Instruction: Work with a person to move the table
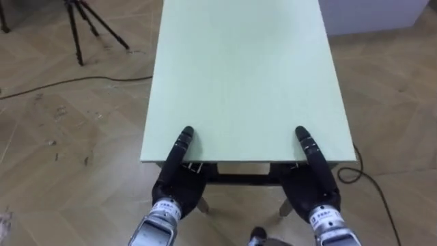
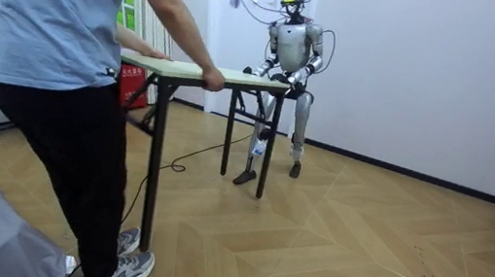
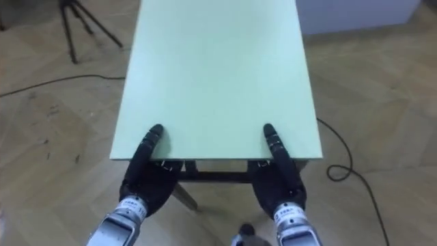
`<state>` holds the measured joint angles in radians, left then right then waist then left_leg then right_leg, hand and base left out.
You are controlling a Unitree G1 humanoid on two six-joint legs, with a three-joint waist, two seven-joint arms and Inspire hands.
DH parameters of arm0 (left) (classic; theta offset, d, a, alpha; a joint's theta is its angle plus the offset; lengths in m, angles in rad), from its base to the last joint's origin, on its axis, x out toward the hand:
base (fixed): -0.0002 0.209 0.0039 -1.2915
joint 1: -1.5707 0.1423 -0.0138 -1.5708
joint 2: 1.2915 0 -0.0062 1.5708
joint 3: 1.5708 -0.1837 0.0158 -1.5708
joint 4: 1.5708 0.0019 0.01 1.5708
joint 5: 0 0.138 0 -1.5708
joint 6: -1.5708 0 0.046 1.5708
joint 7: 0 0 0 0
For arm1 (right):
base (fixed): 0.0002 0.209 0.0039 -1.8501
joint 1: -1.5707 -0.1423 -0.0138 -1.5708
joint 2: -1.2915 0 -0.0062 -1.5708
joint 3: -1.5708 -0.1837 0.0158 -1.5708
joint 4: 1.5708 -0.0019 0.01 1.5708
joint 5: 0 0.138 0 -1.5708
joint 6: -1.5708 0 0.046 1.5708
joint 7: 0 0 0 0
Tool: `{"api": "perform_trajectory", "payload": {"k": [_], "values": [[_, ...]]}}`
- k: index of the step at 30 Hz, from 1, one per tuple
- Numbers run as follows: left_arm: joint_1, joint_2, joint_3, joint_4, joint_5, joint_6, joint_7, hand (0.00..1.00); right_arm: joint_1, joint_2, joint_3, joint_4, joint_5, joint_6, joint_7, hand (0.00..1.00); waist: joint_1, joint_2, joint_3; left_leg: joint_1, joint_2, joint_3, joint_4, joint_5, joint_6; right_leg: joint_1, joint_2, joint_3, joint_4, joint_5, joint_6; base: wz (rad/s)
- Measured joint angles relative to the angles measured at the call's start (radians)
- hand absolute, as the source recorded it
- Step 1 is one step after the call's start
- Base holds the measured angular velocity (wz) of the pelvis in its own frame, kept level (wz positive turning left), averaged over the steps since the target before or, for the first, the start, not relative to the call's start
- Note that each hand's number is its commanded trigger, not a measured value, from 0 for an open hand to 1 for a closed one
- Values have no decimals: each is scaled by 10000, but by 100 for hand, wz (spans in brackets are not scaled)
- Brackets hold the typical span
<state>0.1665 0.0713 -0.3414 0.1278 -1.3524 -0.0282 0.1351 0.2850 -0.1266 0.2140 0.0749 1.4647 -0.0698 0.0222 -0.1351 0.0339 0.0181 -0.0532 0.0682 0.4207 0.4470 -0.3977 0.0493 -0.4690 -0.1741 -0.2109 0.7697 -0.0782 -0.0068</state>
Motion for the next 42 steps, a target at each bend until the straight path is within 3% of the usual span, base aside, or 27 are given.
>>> {"api": "perform_trajectory", "payload": {"k": [2,4,5,6,7,8,9,11,13,14,16,17,19,21,23,24,28,29,31,32,33,34,35,37,40,41,42], "values": [[-1,-53,43,-13,146,43,0,100,6,6,6,-2,78,-19,-1,100,37,-17,4,-110,-3,1048,-47,178,92,569,-270,68,1716,-1036,16,10],[-13,-48,46,-31,157,41,-4,100,11,6,67,0,193,-73,-4,100,-9,-125,17,-97,-98,1588,-41,186,173,1206,-573,61,2460,-1369,114,8],[-23,-28,88,-110,189,40,-9,100,-24,24,107,-1,272,-94,-4,100,30,-326,97,-74,-274,1674,6,205,256,1264,-675,190,2374,-1511,333,-6],[-18,-31,100,-130,242,32,-15,100,-29,33,122,1,280,-93,-7,100,50,-442,170,-113,-403,1611,51,215,274,1179,-623,226,2256,-1522,420,-22],[-8,-60,93,-158,334,24,-16,100,-36,23,118,-1,282,-48,-19,100,139,-350,106,-473,-513,1060,-127,402,451,1138,-145,629,1586,-1496,853,-34],[0,-22,93,-312,404,7,-8,100,-70,50,121,-57,308,-15,-17,100,355,-108,-81,-886,-325,943,-527,712,569,1218,304,1004,779,-1509,1151,-32],[0,-9,95,-436,444,-17,-8,100,-69,61,163,-143,364,-23,-17,100,337,-150,-63,-1012,-277,1084,-569,761,600,1252,294,1008,904,-1508,1106,-6],[12,228,69,-526,600,-42,-2,100,198,70,408,-316,659,-245,-20,100,255,-832,-155,-889,-650,1528,-475,791,726,2522,-354,602,1175,-1894,871,6],[24,317,105,-526,597,-36,16,100,164,47,506,-314,613,-335,-42,100,356,-831,-118,-1071,-540,1534,-7,728,834,3267,-192,577,-108,-2250,853,-41],[93,360,132,-557,601,-35,17,100,135,76,574,-253,574,-338,-51,100,584,-730,-24,-1417,-256,1372,1021,757,960,3701,90,782,-1032,-2157,845,-52],[190,195,52,-837,842,-29,25,100,251,106,543,-352,653,-409,197,100,877,-723,-34,-2711,-882,238,49,1092,973,3996,15,912,-1987,-2320,1002,-26],[153,254,4,-1226,987,-70,29,100,267,134,374,-565,631,-411,394,100,815,-814,-22,-3424,-995,749,-288,2157,1674,3750,-85,672,-1085,-2885,1225,11],[-30,497,44,-1206,1063,-82,55,100,198,311,299,-452,626,-330,392,100,1032,-1185,-26,-3643,-1068,1215,-151,2105,1889,3890,90,763,-700,-3412,997,-21],[69,476,83,-1214,991,-80,42,100,133,237,365,-451,576,-271,383,100,1432,-1040,33,-3701,-924,1293,-182,2203,1926,4463,593,822,-2025,-3484,957,-73],[232,268,284,-1213,1010,2,34,100,-55,61,426,-406,579,-279,219,100,1894,-933,38,-3920,-877,939,43,2441,1843,5159,873,861,-3936,-3752,505,-77],[231,261,311,-1210,1002,43,41,100,-163,29,498,-317,581,-279,195,100,1961,-885,59,-3963,-828,864,85,2542,1816,5252,925,941,-4154,-3749,497,-45],[269,346,455,-1207,1005,304,76,100,-105,221,448,-135,599,-281,194,100,1860,-715,94,-4091,-712,-43,-600,3870,1581,4964,1559,979,-4269,-3477,-86,17],[243,389,447,-1196,1016,360,133,100,-105,239,448,-76,618,-290,194,100,1912,-641,107,-4085,-675,-387,-934,4402,1250,4869,1758,951,-4324,-3293,-249,21],[159,383,466,-1143,1033,515,192,100,-89,228,407,-36,654,-313,191,100,1886,-584,112,-4034,-916,-1290,-1951,5697,-397,4744,1917,702,-4823,-2685,-478,22],[180,358,498,-1145,962,528,188,100,-125,191,407,-57,655,-285,175,100,1808,-569,144,-4064,-721,-1493,-1693,5641,-798,4606,1820,264,-5076,-2326,-606,-6],[245,327,534,-1145,930,529,182,100,-171,148,442,-55,655,-258,112,100,1873,-495,183,-4073,-460,-1484,-947,4952,-735,4596,1834,-35,-5149,-2187,-638,-44],[368,308,577,-1146,833,528,181,100,-249,1,589,-46,644,-270,36,100,2055,-284,203,-4047,74,-1503,796,3480,-539,4517,1953,-508,-5173,-1926,-746,-61],[443,294,671,-1145,813,526,180,100,-347,-31,718,-44,640,-296,-48,100,2085,-169,214,-3956,540,-1593,2425,2470,-518,4412,2028,-954,-5149,-1827,-832,-52],[446,272,748,-1146,849,533,134,100,-395,22,766,-45,607,-369,-87,100,1878,-67,187,-3512,1153,-1968,4079,1576,-676,4208,2133,-1633,-5067,-1724,-960,16],[417,176,797,-1145,996,632,97,100,-396,129,678,-51,581,-389,-51,100,1343,39,184,-1554,2277,-2338,4369,1401,-921,3667,2094,-2220,-4685,-1685,-1031,50],[346,160,797,-1146,996,642,98,100,-439,123,642,-55,576,-396,-49,100,1245,86,176,-560,2603,-2358,3782,1703,-1244,3339,2033,-2296,-4376,-1686,-1034,30],[280,159,797,-1146,995,650,98,100,-480,88,639,-75,581,-420,-49,100,1207,128,181,-131,2737,-2383,3380,1957,-1334,3146,2000,-2338,-4193,-1686,-1035,21]]}}
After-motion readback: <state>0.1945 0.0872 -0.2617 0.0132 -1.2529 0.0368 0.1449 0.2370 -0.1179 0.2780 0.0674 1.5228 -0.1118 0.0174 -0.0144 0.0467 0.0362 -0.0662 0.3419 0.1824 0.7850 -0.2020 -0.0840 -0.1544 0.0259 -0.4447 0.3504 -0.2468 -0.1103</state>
